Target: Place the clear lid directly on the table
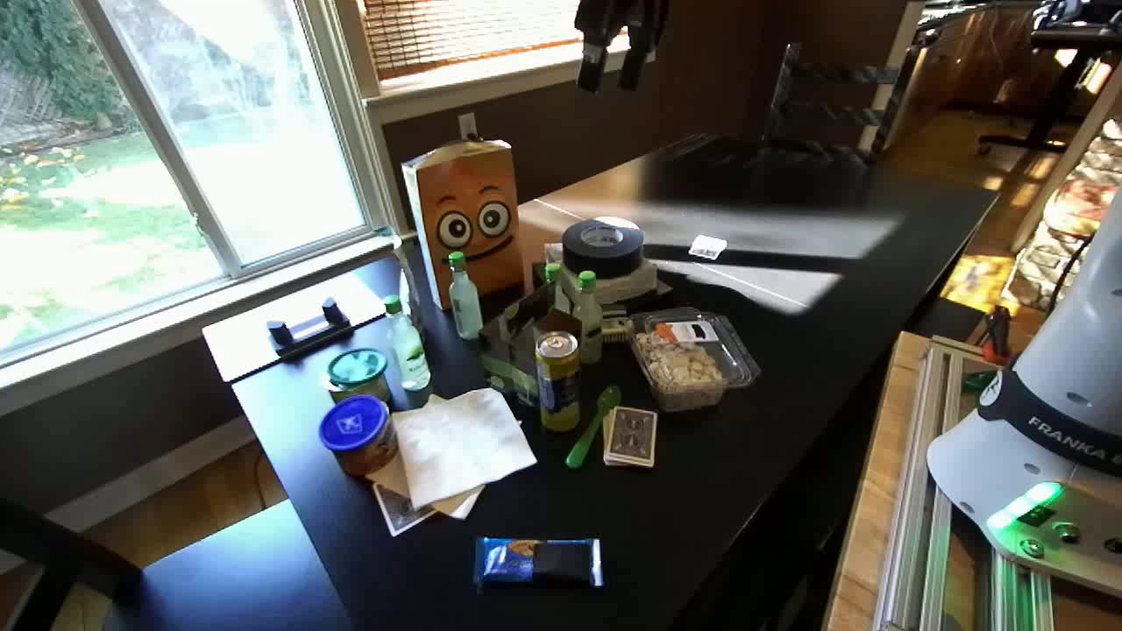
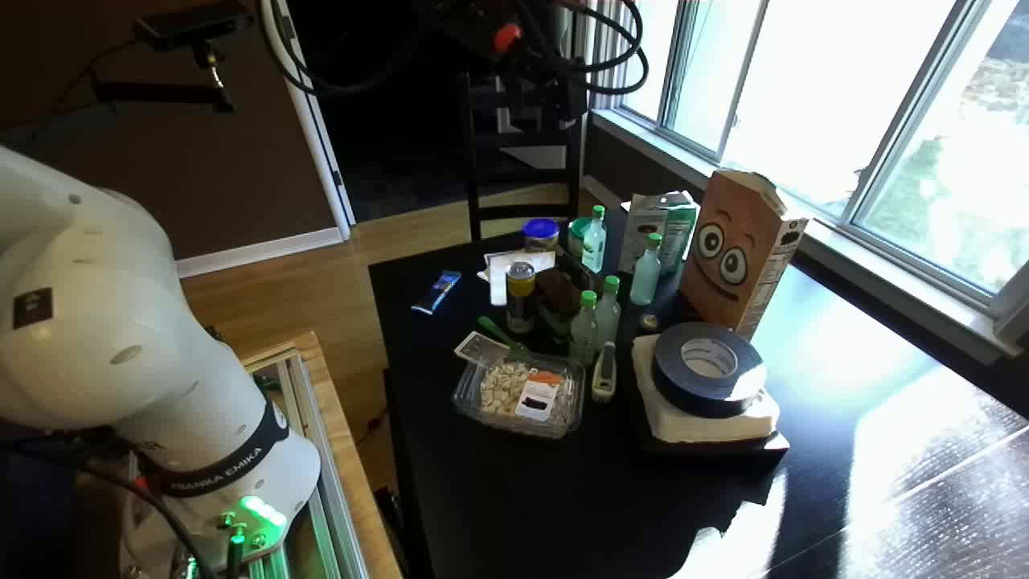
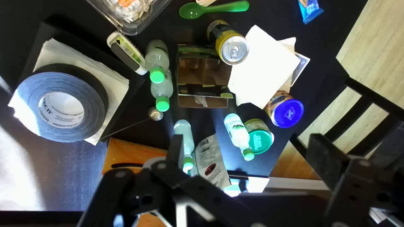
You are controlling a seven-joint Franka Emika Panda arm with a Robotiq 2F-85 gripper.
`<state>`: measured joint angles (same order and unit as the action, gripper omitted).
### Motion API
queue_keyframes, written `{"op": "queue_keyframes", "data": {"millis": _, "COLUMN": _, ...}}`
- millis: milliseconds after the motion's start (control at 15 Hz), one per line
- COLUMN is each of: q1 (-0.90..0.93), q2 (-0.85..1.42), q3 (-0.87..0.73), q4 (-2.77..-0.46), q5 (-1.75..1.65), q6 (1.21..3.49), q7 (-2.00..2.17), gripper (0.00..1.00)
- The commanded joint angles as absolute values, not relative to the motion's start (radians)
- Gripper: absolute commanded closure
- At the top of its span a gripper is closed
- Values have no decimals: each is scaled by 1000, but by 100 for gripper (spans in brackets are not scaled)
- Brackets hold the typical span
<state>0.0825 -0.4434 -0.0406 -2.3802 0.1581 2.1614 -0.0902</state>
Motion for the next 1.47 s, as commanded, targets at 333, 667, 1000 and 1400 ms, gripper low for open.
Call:
{"op": "queue_keyframes", "data": {"millis": 333, "q1": 73, "q2": -432, "q3": -34, "q4": -2375, "q5": 174, "q6": 2164, "q7": -86, "gripper": 0}}
{"op": "queue_keyframes", "data": {"millis": 667, "q1": 8, "q2": -319, "q3": -120, "q4": -2375, "q5": 235, "q6": 2176, "q7": -69, "gripper": 0}}
{"op": "queue_keyframes", "data": {"millis": 1000, "q1": -43, "q2": -232, "q3": -282, "q4": -2393, "q5": 391, "q6": 2074, "q7": -354, "gripper": 0}}
{"op": "queue_keyframes", "data": {"millis": 1400, "q1": -160, "q2": -172, "q3": -445, "q4": -2413, "q5": 443, "q6": 1820, "q7": -733, "gripper": 0}}
